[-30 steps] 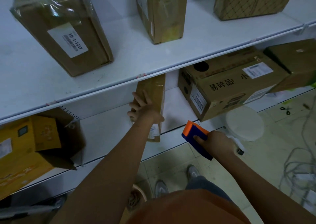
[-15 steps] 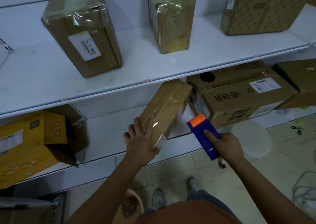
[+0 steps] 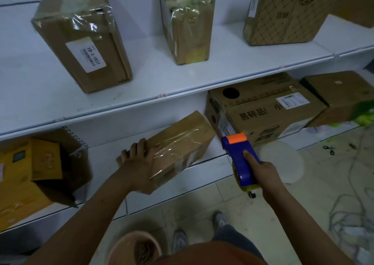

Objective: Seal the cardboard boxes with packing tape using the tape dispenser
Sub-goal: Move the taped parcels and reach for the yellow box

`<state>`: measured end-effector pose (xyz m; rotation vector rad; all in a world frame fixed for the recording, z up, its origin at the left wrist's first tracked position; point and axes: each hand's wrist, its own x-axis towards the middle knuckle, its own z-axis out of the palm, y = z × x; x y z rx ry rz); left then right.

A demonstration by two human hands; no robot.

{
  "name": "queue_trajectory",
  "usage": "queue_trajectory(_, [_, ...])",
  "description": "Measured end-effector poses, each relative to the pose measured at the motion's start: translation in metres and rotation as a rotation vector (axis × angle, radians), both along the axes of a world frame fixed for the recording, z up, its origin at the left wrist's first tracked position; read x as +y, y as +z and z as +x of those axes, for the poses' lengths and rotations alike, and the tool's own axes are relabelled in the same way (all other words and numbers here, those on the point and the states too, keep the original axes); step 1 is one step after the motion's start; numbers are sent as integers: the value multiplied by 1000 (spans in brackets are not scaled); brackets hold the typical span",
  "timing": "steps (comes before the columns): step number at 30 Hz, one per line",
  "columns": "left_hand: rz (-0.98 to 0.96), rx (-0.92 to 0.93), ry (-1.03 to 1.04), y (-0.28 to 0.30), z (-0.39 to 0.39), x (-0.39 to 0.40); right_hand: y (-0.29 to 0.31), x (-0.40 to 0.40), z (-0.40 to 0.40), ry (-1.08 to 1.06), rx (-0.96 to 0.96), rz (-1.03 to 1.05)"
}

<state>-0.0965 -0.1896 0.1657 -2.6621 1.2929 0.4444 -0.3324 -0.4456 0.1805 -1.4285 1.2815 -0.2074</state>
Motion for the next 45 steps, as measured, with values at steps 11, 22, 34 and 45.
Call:
queue_trajectory(11, [-202,-105,74,-16,-27,-110,-8,-6,-22,-106,3,65])
queue_trajectory(22, [-709,9,244,7,-81,-93,21,-49,-28,-89,-181,102])
queue_trajectory(34, [-803,422,587,-38,-101,-95,-7,-48,-2,219,-132,73])
queue_trajectory(45, [-979,1197,855,-34,-98,-84,-31,-55,-10,386,-46,7])
